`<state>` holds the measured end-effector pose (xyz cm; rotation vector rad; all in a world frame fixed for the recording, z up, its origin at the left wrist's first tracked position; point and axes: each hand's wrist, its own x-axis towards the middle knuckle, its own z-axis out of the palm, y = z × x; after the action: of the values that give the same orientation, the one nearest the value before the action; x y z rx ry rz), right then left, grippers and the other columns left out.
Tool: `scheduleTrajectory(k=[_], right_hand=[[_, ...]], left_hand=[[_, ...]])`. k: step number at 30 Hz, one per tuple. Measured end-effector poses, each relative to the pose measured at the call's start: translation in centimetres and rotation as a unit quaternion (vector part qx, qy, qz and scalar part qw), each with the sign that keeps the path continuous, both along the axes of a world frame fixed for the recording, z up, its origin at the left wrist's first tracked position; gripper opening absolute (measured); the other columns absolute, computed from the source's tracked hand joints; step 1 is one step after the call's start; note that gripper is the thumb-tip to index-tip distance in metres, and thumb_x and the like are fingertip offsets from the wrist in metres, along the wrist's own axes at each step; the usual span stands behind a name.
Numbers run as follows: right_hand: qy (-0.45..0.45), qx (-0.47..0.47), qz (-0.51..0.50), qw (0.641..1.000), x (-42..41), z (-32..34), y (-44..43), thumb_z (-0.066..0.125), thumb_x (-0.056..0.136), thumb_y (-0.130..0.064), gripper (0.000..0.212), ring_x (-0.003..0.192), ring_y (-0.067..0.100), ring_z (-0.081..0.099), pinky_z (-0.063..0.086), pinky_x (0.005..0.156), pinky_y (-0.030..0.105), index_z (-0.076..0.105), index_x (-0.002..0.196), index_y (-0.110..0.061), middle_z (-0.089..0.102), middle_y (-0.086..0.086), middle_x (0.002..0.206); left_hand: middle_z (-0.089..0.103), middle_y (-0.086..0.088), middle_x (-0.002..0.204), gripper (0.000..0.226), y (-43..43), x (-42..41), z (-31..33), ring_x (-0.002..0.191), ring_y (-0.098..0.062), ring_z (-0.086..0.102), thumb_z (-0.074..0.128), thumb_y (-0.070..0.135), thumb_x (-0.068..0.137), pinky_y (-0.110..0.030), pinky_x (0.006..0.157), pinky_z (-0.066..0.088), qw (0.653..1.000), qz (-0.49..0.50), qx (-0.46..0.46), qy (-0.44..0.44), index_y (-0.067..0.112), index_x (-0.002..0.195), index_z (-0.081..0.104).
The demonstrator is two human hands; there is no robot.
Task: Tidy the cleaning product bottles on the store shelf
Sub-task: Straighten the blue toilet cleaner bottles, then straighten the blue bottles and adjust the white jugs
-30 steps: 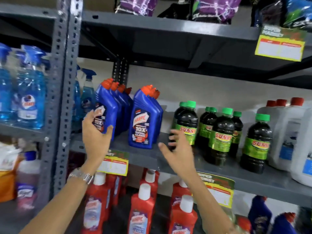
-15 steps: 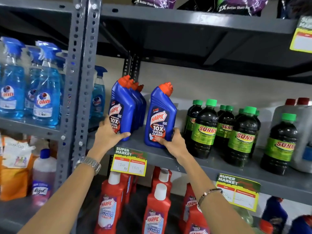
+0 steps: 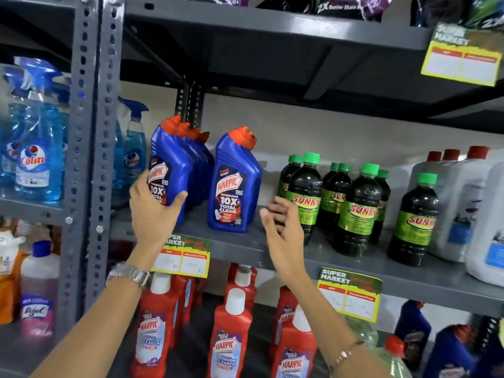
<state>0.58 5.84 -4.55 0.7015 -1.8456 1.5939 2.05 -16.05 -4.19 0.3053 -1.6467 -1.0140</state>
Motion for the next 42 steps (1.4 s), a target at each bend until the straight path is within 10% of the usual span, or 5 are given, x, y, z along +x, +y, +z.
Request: scheduleTrajectory(k=[5,9,17,25,42], right_hand=[[0.135,-0.008,-0.101,0.986,0.5,-0.9,9.0,0.056,0.089,-0.016,0.024,0.082,-0.002,0.056,0.044,0.071,0.01,0.051,0.112,-0.017,0.057,-0.01,0.095],[0.198,-0.076,-0.232,0.949,0.2,-0.6,18.8,0.054,0.088,-0.02,0.025,0.084,-0.006,0.054,0.043,0.075,0.011,0.053,0.11,-0.008,0.058,-0.007,0.098],[0.071,-0.134,-0.551,0.821,-0.9,-0.2,42.6,0.057,0.078,-0.027,0.052,0.112,0.039,0.051,0.043,0.091,0.05,0.047,0.122,0.0,0.053,0.023,0.122],[-0.224,0.043,-0.416,0.88,-3.1,0.4,56.6,0.075,0.075,-0.028,0.087,0.131,0.036,0.04,0.034,0.106,0.043,0.025,0.141,-0.001,0.037,0.023,0.144],[-0.223,0.138,-0.479,0.837,-4.8,0.2,56.3,0.061,0.081,-0.047,0.068,0.115,0.039,0.055,0.044,0.09,0.045,0.032,0.129,-0.008,0.054,0.016,0.131]], left_hand=[[0.046,-0.011,0.138,0.052,9.9,0.6,1.1,0.128,-0.022,0.041,0.065,0.017,0.082,-0.02,0.107,0.029,0.981,-0.005,-0.083,0.174,0.006,0.13,0.045],[0.051,-0.014,0.133,0.042,21.3,0.6,2.1,0.125,-0.025,0.046,0.062,0.015,0.083,-0.039,0.106,0.036,0.951,-0.103,-0.153,0.248,0.002,0.122,0.053],[0.054,-0.004,0.126,0.046,45.0,-0.6,1.3,0.119,-0.017,0.048,0.064,0.013,0.082,-0.034,0.101,0.038,0.911,-0.365,-0.144,0.129,0.012,0.125,0.05],[0.008,-0.015,0.155,0.099,56.9,-3.6,-0.2,0.141,-0.031,0.01,0.071,0.022,0.08,-0.036,0.113,0.017,0.914,-0.379,-0.109,-0.096,0.008,0.148,0.001],[0.036,-0.003,0.136,0.096,55.9,-5.5,-0.6,0.123,-0.019,0.039,0.072,0.014,0.079,-0.034,0.097,0.04,0.929,-0.345,-0.129,-0.049,0.025,0.149,0.008]])
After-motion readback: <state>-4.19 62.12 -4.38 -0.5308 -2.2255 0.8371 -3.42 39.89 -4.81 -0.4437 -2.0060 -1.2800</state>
